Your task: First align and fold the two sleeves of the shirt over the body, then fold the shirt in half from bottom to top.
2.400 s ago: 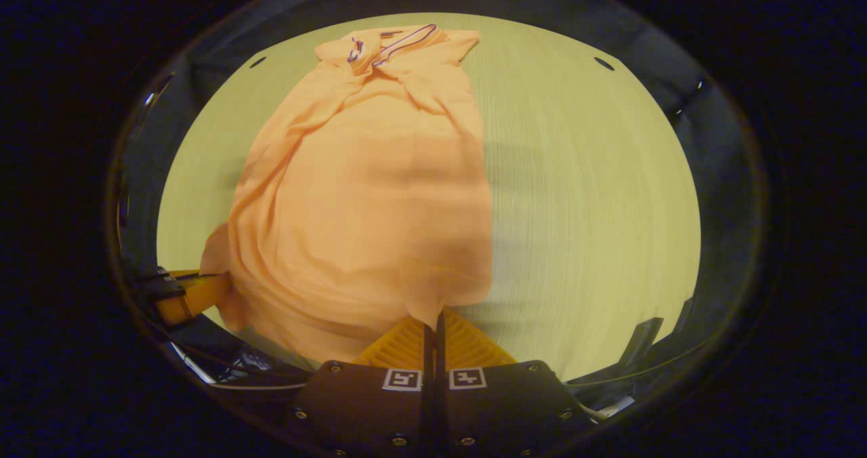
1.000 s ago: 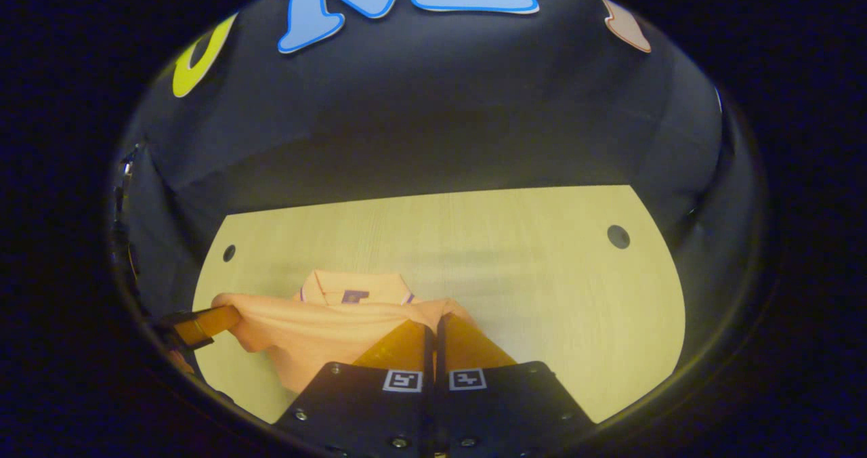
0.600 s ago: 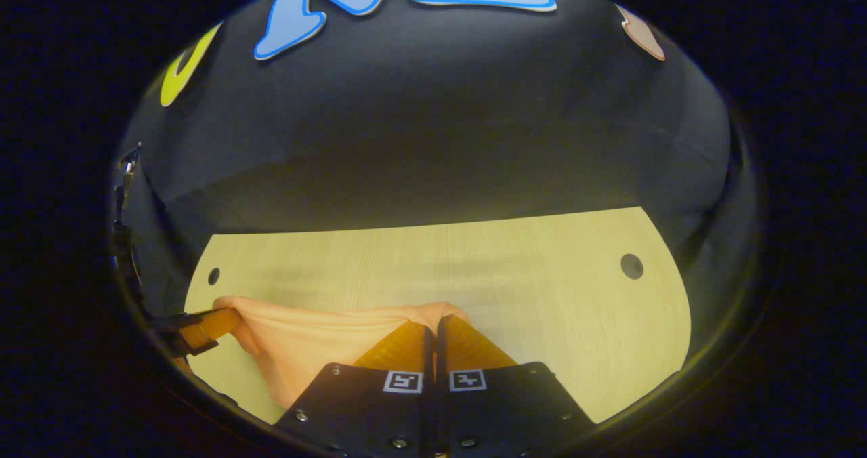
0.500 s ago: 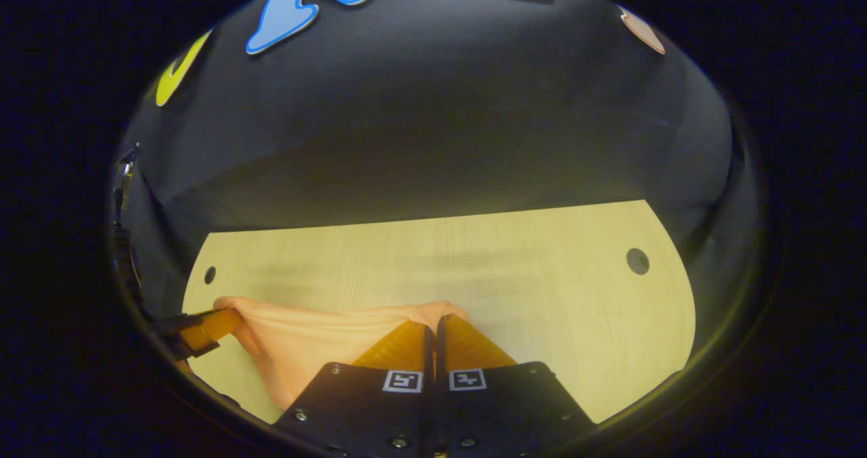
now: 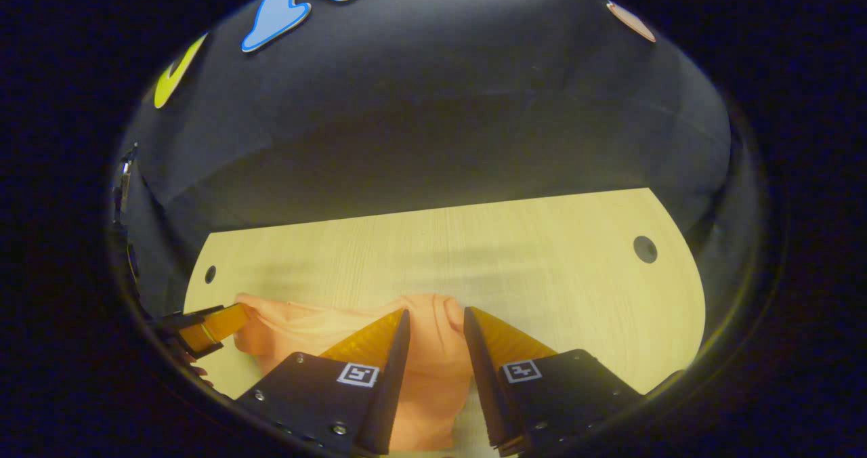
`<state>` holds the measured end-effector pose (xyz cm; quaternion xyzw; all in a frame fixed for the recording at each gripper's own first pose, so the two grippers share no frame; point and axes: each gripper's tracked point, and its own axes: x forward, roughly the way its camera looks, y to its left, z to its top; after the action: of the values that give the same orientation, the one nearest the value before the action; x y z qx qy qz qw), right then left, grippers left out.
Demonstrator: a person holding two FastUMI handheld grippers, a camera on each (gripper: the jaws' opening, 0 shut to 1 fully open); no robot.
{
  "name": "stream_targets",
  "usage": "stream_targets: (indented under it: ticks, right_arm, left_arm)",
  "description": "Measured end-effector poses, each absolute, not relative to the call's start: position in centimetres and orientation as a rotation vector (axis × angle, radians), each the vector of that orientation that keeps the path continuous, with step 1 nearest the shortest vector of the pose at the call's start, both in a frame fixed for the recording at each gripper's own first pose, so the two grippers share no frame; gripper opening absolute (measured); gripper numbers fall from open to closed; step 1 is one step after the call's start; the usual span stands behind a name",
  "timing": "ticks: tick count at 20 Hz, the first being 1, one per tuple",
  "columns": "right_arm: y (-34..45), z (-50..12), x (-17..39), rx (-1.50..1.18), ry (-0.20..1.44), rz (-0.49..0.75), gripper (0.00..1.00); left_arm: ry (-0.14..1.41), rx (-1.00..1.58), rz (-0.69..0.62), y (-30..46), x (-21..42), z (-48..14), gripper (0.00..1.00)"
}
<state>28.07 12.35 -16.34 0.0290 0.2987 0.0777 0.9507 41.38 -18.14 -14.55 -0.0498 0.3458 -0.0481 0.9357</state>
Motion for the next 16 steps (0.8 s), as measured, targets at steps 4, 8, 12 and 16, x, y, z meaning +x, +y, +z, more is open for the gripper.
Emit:
stream_targets:
  ticks: [4, 8, 12, 16]
  right_arm:
    - [11.5, -14.3, 26.4, 0.071, 0.548, 0.161, 0.52]
    - [11.1, -10.7, 23.2, 0.072, 0.47, 0.175, 0.52]
    - [10.9, -6.3, 19.3, 0.071, 0.375, 0.201, 0.52]
    - [10.6, -1.9, 14.3, 0.054, 0.282, 0.231, 0.52]
  left_arm:
    - [0.677, -0.071, -0.112, -17.7, 40.4, -13.4, 0.66]
    - [0.619, -0.064, -0.148, -18.4, 38.7, -10.8, 0.66]
    - [0.509, -0.071, -0.176, -19.2, 35.4, -5.7, 0.71]
    - [0.402, -0.075, -0.197, -19.6, 29.6, 0.4, 0.71]
